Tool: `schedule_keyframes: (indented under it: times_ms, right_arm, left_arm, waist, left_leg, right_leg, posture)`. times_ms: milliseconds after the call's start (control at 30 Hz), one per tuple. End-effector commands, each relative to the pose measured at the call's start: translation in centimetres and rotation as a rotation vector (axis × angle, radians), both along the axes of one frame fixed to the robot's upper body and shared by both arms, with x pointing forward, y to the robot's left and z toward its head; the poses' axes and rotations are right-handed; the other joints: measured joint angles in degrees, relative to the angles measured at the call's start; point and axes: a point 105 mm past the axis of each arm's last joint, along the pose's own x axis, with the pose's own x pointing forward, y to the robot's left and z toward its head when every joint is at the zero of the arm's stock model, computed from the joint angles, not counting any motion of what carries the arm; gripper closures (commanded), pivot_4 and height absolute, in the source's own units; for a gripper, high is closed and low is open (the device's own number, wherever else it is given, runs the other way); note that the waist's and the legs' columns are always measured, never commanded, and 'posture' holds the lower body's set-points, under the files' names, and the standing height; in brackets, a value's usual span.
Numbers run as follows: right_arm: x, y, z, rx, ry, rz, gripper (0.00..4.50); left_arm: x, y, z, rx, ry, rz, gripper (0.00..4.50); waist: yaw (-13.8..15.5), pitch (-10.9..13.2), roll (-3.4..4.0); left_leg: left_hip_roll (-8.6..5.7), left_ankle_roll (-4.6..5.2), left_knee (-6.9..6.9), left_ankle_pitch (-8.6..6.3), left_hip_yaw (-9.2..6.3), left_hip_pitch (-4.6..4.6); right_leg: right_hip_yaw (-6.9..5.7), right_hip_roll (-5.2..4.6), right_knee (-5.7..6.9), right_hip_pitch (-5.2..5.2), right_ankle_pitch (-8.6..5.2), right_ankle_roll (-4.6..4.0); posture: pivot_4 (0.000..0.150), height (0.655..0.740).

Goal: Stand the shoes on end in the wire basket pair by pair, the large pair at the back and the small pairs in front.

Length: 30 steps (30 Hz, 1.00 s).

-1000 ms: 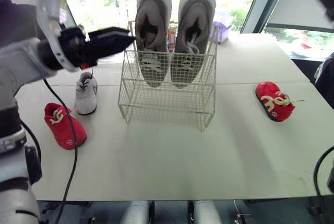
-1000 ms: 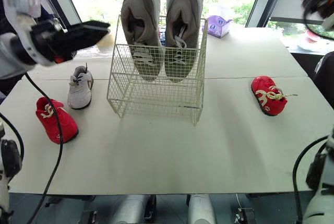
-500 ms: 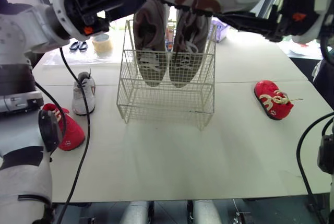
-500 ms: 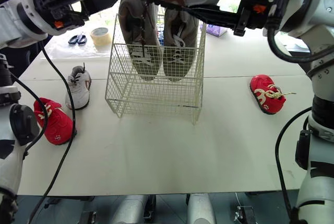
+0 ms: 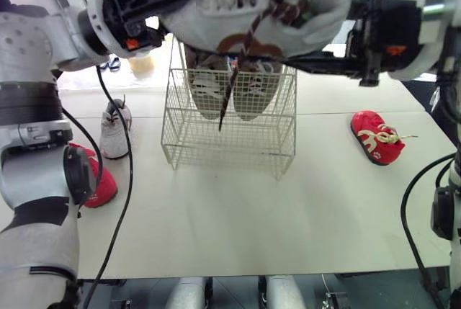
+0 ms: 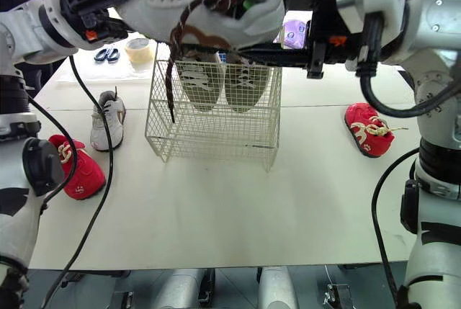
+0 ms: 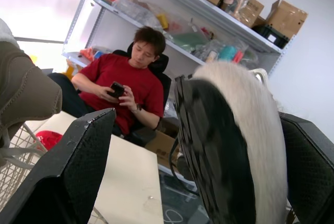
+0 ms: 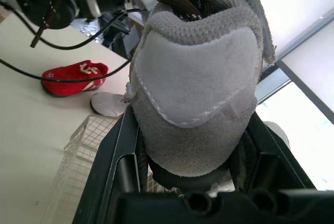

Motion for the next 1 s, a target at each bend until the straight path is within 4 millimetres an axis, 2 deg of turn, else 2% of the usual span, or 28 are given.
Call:
schedule_keyframes:
  times_ms: [33, 67, 267, 300, 400, 467, 567, 667, 767, 900, 1000]
  right_arm:
    - [-0.9, -0.1, 0.8, -0.004, -0.071, 0.006, 2.88]
    - [-0.9, -0.1, 0.9, -0.003, -0.073, 0.006, 2.88]
    - [-0.4, -0.4, 0.8, -0.005, -0.084, -0.027, 2.88]
    - [-0.1, -0.6, 0.7, -0.006, -0.078, -0.043, 2.43]
    - [0.7, -1.8, 0.8, 0.057, -0.019, -0.108, 0.96]
    - [1.3, -3.5, 1.6, 0.223, 0.095, -0.160, 0.04]
    - [2.0, -5.9, 0.3, 0.461, 0.339, -0.192, 0.04]
    - [1.9, -6.3, -0.3, 0.821, 0.543, -0.039, 0.04]
    - [2.3, -4.6, -1.1, 1.101, 0.719, 0.122, 0.04]
    - [3.1, -1.1, -1.5, 1.246, 0.855, 0.215, 0.04]
    - [3.6, 1.1, -1.0, 1.277, 0.867, 0.248, 0.04]
  left_arm:
    - [-1.4, 0.0, 0.8, 0.022, -0.058, -0.053, 0.54]
    - [-1.5, 0.0, 0.7, 0.027, -0.058, -0.060, 0.79]
    - [-1.3, -0.2, 0.1, 0.051, -0.062, -0.047, 3.83]
    - [-1.2, 0.0, 0.2, 0.041, -0.058, -0.039, 4.14]
    - [-0.9, 0.5, 0.7, -0.002, -0.056, 0.001, 4.15]
    - [-0.7, 1.2, 1.1, -0.052, -0.060, 0.036, 4.15]
    - [-0.4, 2.4, 2.3, -0.180, -0.080, 0.111, 4.15]
    - [0.2, 3.1, 3.4, -0.350, -0.078, 0.176, 4.15]
    - [0.8, 2.7, 3.2, -0.495, -0.064, 0.225, 4.15]
    - [0.6, 1.1, 3.2, -0.633, -0.069, 0.261, 4.15]
    - [0.4, -0.1, 2.8, -0.694, -0.037, 0.250, 4.15]
  waist:
    - [0.0, 0.0, 0.00]
    - [0.0, 0.0, 0.00]
    - [0.0, 0.0, 0.00]
    - [0.0, 0.0, 0.00]
    - [0.1, 0.0, 0.00]
    - [0.3, 0.0, 0.00]
    - [1.1, 0.0, -0.07]
    - [1.3, -0.1, -0.08]
    - [1.4, -0.1, -0.03]
    - [1.3, -0.1, -0.03]
    - [1.3, -0.1, -0.03]
  left_leg:
    - [0.00, 0.00, 0.00, 0.00, 0.00, 0.00]
    - [0.00, 0.00, 0.00, 0.00, 0.00, -0.01]
    - [0.00, -0.01, 0.00, 0.00, 0.00, 0.00]
    - [0.00, -0.01, 0.00, 0.01, 0.00, 0.00]
    - [0.00, -0.02, 0.00, 0.01, 0.00, 0.00]
    - [0.00, -0.02, 0.01, 0.01, 0.00, 0.00]
    - [0.00, -0.02, 0.01, 0.01, -0.02, -0.02]
    - [0.07, -0.09, 0.02, 0.05, -0.09, 0.00]
    - [0.10, -0.32, 0.00, 0.19, -0.12, -0.02]
    - [0.07, -0.42, 0.03, 0.24, -0.09, -0.09]
    - [0.02, -0.41, 0.03, 0.24, 0.01, -0.13]
  right_leg:
    - [0.00, 0.00, 0.00, 0.00, 0.00, 0.00]
    - [0.00, -0.01, 0.00, 0.00, 0.00, 0.00]
    - [0.00, -0.02, -0.01, 0.01, 0.00, 0.00]
    - [0.00, -0.02, -0.01, 0.01, 0.00, 0.00]
    - [0.01, -0.02, -0.01, 0.00, 0.00, 0.00]
    - [0.01, -0.05, -0.01, 0.01, 0.00, 0.00]
    - [0.02, -0.06, -0.01, -0.01, 0.02, -0.03]
    - [0.08, -0.12, 0.00, 0.01, 0.07, -0.11]
    - [0.11, -0.13, 0.07, -0.08, 0.15, -0.22]
    - [0.15, 0.02, 0.13, -0.16, 0.22, -0.14]
    - [0.17, 0.04, 0.15, -0.24, 0.26, -0.07]
  posture:
    - [0.150, 0.6563]
    - [0.150, 0.6563]
    - [0.150, 0.6563]
    - [0.150, 0.6563]
    - [0.150, 0.6563]
    - [0.150, 0.6563]
    - [0.150, 0.6563]
    - [0.150, 0.6563]
    - [0.150, 0.6563]
    - [0.150, 0.6563]
    - [0.150, 0.6563]
